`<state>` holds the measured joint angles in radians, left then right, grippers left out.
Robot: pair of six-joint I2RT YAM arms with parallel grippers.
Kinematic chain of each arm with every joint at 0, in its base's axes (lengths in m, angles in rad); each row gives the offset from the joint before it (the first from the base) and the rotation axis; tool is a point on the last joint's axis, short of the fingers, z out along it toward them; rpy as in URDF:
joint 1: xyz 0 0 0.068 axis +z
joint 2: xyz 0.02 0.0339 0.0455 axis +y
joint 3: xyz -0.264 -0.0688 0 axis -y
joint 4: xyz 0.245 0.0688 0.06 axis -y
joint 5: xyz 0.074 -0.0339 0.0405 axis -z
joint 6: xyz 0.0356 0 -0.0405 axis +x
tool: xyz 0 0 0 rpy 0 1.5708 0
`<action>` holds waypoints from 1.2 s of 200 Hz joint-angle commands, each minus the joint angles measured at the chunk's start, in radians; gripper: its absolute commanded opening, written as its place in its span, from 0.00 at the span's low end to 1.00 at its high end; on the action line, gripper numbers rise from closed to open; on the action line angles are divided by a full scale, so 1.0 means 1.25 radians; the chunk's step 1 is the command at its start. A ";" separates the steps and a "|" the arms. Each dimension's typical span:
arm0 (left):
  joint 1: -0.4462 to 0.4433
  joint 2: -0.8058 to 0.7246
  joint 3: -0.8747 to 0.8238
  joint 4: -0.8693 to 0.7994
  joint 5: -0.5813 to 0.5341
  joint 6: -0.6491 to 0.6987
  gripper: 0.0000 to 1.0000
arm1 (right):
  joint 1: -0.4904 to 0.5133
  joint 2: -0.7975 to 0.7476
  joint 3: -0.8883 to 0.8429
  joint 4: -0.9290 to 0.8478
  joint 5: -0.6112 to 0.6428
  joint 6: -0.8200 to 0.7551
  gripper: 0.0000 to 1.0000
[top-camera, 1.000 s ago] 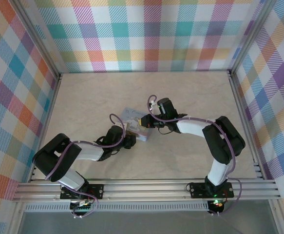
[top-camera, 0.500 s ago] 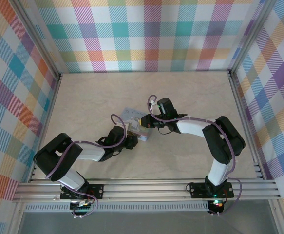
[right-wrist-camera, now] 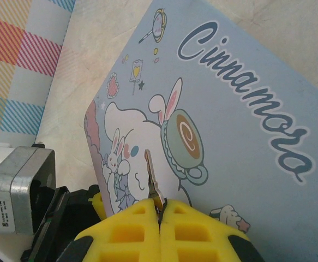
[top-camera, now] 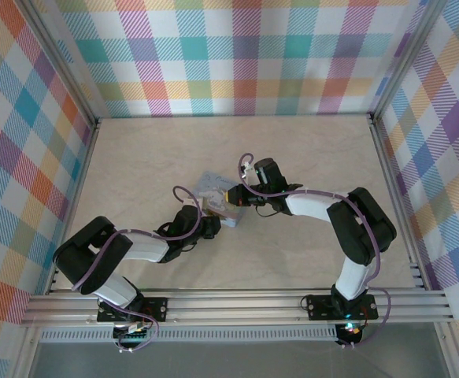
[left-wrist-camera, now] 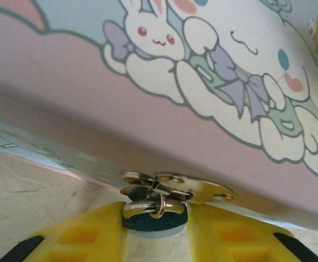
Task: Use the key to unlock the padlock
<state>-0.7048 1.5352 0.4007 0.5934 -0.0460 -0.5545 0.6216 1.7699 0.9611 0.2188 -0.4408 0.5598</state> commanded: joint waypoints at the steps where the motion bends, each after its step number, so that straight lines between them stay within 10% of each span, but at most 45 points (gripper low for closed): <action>1: -0.004 -0.008 0.013 0.073 -0.025 -0.013 0.34 | 0.007 0.022 -0.039 -0.097 0.007 -0.009 0.00; 128: -0.004 0.007 0.043 0.060 0.006 -0.021 0.19 | 0.008 -0.020 -0.044 -0.090 0.011 -0.019 0.00; 240: -0.004 -0.092 0.093 -0.104 0.088 -0.175 0.20 | 0.015 -0.342 -0.208 -0.135 0.105 -0.170 0.00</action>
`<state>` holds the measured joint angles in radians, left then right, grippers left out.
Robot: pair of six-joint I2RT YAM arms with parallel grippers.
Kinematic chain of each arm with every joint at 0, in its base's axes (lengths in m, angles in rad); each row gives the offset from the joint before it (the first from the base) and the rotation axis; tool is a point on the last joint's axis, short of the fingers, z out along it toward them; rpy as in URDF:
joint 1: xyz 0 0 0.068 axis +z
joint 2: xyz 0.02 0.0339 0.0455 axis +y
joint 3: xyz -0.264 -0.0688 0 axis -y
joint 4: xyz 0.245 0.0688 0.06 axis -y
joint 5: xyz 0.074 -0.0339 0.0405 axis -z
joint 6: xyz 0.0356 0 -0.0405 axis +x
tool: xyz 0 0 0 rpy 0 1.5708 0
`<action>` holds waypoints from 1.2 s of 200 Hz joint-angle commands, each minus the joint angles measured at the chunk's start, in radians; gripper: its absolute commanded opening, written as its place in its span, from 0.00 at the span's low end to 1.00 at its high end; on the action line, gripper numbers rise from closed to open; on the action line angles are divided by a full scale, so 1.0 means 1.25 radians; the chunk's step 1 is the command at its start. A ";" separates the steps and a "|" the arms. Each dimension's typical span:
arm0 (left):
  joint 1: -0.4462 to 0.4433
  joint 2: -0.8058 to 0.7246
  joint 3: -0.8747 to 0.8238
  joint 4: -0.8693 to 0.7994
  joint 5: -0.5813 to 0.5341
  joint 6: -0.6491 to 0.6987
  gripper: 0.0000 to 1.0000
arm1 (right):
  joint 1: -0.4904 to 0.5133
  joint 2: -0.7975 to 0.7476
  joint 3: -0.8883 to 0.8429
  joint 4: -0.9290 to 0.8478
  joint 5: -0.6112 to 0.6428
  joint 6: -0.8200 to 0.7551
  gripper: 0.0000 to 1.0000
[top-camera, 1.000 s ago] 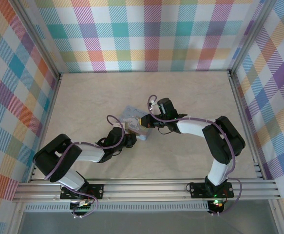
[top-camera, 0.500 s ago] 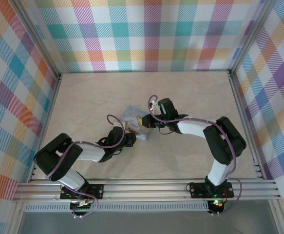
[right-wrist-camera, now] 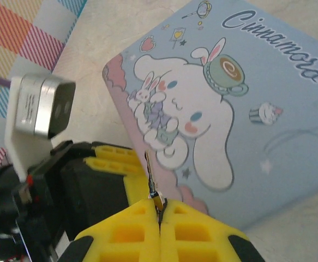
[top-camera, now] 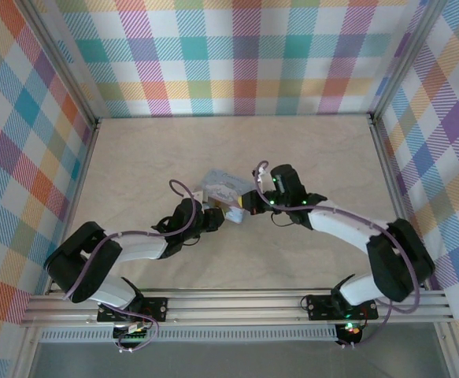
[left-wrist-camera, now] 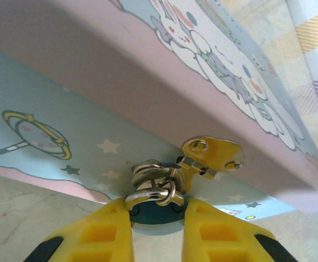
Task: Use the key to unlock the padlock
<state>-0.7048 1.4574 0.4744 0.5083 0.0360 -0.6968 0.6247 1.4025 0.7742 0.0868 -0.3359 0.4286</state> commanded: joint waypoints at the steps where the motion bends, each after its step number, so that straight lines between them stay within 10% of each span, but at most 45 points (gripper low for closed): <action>1: -0.004 -0.030 0.036 -0.039 0.022 -0.062 0.20 | 0.013 -0.051 -0.061 -0.028 0.022 -0.067 0.00; 240: -0.004 0.001 0.110 -0.118 0.057 -0.161 0.20 | 0.174 0.094 -0.189 0.296 0.239 -0.157 0.00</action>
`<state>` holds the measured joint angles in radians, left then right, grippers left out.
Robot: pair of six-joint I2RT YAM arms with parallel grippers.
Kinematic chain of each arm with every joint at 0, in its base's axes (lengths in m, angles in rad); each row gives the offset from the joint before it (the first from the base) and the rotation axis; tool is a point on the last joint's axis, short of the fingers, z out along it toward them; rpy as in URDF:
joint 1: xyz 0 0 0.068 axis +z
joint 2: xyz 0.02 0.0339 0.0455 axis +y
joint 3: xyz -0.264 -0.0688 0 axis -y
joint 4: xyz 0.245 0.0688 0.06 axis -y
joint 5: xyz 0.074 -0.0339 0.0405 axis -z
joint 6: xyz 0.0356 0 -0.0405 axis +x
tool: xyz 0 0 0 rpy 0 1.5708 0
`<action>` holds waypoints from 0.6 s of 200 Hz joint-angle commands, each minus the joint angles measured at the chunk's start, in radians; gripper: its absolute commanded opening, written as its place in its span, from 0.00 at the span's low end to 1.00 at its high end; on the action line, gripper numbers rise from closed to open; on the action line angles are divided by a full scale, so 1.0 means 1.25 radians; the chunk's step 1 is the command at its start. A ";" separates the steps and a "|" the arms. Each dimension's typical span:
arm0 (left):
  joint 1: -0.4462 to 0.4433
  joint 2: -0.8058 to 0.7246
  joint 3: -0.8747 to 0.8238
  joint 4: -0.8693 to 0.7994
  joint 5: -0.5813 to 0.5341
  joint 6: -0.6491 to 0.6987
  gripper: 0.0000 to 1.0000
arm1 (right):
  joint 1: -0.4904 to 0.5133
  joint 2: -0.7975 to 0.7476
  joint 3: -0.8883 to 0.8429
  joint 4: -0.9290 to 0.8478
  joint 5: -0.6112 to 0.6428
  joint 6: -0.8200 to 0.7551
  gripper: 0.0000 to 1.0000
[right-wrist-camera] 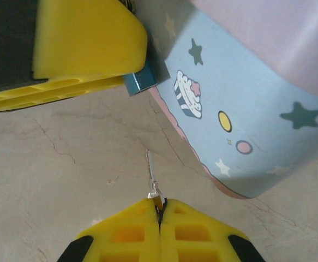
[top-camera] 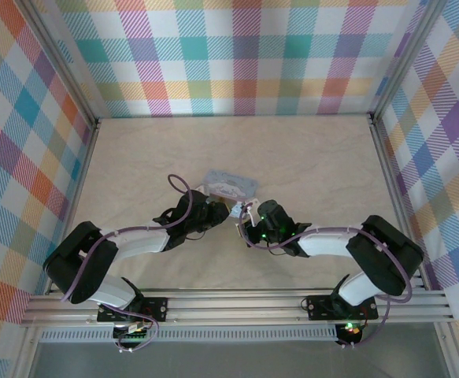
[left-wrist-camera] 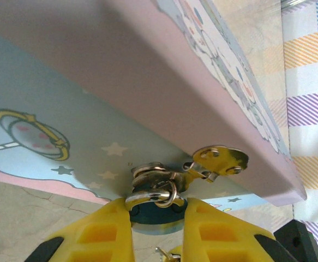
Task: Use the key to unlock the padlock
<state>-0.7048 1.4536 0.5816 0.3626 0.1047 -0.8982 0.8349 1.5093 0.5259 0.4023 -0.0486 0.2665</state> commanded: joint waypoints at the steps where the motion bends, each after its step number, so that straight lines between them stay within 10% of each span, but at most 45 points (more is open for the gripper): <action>1: -0.004 0.004 0.024 -0.002 0.002 0.000 0.20 | 0.006 0.008 0.009 0.044 0.010 -0.028 0.00; 120: -0.003 0.001 0.032 -0.014 0.013 -0.007 0.20 | 0.006 0.036 0.005 0.129 0.042 -0.061 0.00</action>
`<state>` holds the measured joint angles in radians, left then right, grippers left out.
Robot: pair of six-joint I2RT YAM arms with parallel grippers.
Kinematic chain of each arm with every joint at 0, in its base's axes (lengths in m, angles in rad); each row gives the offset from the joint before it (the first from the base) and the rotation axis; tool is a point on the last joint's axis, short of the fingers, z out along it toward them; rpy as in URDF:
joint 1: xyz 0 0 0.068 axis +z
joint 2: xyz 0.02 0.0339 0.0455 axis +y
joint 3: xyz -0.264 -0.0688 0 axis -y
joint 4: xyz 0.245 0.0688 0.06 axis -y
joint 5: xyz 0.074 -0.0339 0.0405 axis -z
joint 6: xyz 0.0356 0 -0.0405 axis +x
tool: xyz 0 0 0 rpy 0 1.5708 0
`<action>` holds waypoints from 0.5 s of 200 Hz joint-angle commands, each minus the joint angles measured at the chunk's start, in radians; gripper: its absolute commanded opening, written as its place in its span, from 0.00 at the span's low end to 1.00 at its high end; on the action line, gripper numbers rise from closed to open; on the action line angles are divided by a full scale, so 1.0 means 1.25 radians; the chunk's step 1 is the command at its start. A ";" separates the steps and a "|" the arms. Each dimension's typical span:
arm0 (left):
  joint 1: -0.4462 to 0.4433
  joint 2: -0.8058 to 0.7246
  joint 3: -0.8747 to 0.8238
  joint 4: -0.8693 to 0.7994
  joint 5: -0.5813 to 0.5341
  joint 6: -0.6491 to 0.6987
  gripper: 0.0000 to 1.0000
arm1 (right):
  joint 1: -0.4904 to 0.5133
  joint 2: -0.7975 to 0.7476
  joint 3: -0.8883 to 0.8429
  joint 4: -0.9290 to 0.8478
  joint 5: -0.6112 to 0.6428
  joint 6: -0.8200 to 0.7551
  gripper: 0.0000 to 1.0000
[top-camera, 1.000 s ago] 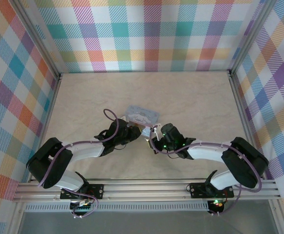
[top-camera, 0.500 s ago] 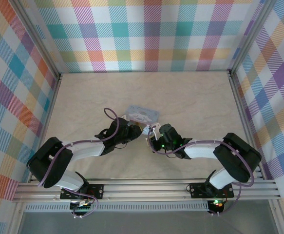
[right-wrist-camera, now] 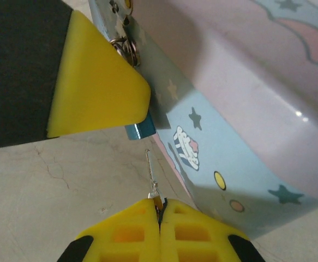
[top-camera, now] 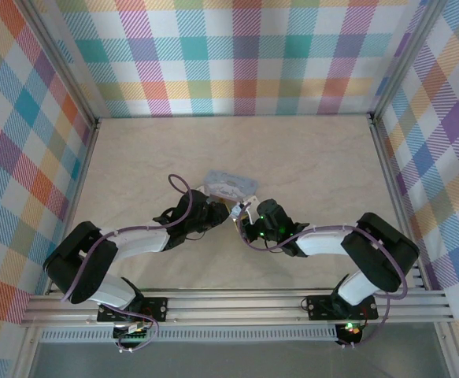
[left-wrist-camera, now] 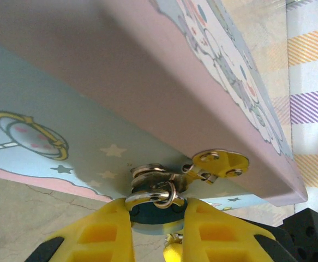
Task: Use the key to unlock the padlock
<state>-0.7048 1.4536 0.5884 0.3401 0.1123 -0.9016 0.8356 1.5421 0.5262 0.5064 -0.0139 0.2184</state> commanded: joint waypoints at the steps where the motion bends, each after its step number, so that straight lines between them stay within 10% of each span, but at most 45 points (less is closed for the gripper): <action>1: -0.003 0.001 0.026 0.004 0.006 -0.005 0.20 | 0.005 0.010 0.004 0.047 0.014 -0.023 0.00; 100: -0.004 0.002 0.027 0.000 0.008 -0.009 0.20 | 0.005 0.026 0.000 0.078 0.012 -0.027 0.00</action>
<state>-0.7044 1.4536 0.5884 0.3313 0.1127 -0.9051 0.8356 1.5631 0.5262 0.5518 -0.0063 0.1997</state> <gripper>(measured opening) 0.196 0.051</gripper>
